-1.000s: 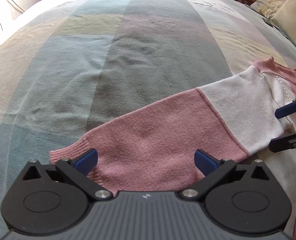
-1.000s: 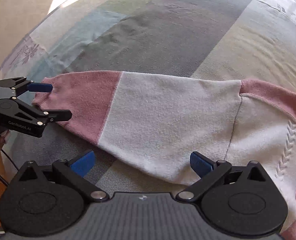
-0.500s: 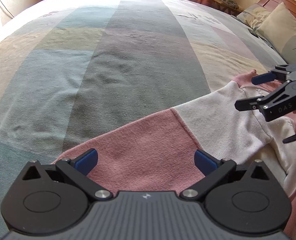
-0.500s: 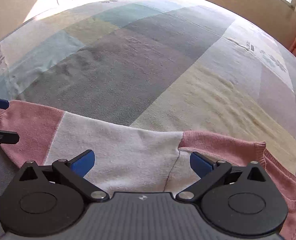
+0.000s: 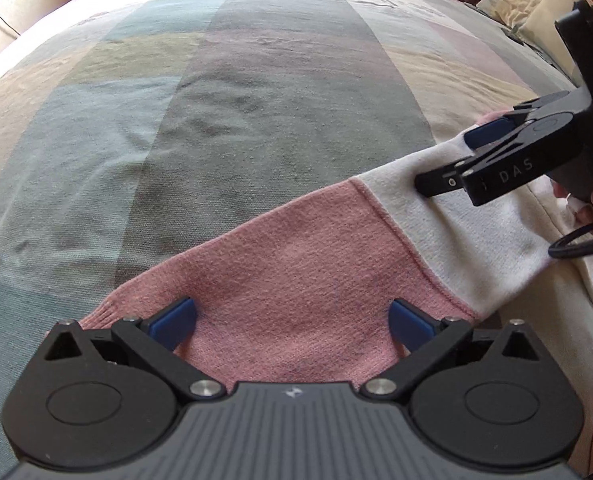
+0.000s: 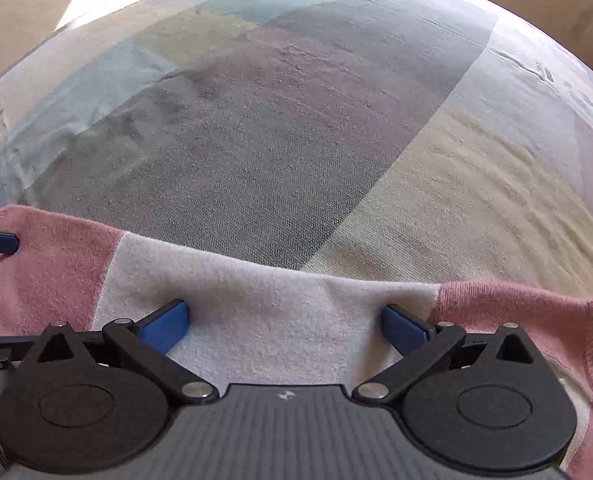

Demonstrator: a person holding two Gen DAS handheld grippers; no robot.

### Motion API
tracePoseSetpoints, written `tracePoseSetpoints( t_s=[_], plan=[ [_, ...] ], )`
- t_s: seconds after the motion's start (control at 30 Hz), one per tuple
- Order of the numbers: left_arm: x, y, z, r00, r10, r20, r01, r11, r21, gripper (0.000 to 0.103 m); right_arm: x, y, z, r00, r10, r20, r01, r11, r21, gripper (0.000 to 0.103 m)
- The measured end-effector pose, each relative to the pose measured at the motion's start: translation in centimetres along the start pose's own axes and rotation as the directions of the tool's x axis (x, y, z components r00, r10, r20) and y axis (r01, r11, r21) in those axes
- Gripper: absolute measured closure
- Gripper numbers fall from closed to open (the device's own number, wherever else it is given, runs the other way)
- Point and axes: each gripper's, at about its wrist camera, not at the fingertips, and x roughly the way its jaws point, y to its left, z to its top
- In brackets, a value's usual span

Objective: Fold clothes

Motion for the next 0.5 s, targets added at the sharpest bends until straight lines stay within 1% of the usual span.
tracePoseSetpoints(
  t_s=[0.1,0.17,0.3,0.43,0.5],
  plan=[
    [-0.6,0.3,0.3,1.0,-0.006,0.009,0.006,1.0,-0.023,0.001,0.2,-0.5,1.3,1.0,0.009,0.006,-0.009,1.0,0.017,0.0],
    [-1.2,0.4,0.4,1.0,-0.02,0.024,0.021,0.999,-0.036,0.001,-1.0,-0.9,1.4,1.0,0.012,0.005,-0.012,1.0,0.023,0.0],
    [-1.1,0.3,-0.2,1.0,-0.004,0.002,0.004,1.0,-0.023,0.001,-5.0,-1.6,-0.5,0.999,-0.036,0.034,0.035,0.999,0.022,0.0],
    [-0.9,0.6,-0.6,1.0,0.027,-0.016,-0.027,0.999,-0.028,0.001,-4.6,-2.2,-3.1,0.998,-0.068,-0.004,0.068,0.996,0.052,0.0],
    [-0.9,0.8,-0.8,0.999,0.042,-0.026,-0.043,0.999,-0.03,0.001,-2.5,-2.7,-3.2,0.999,-0.053,-0.006,0.053,0.994,0.099,0.0]
  ],
)
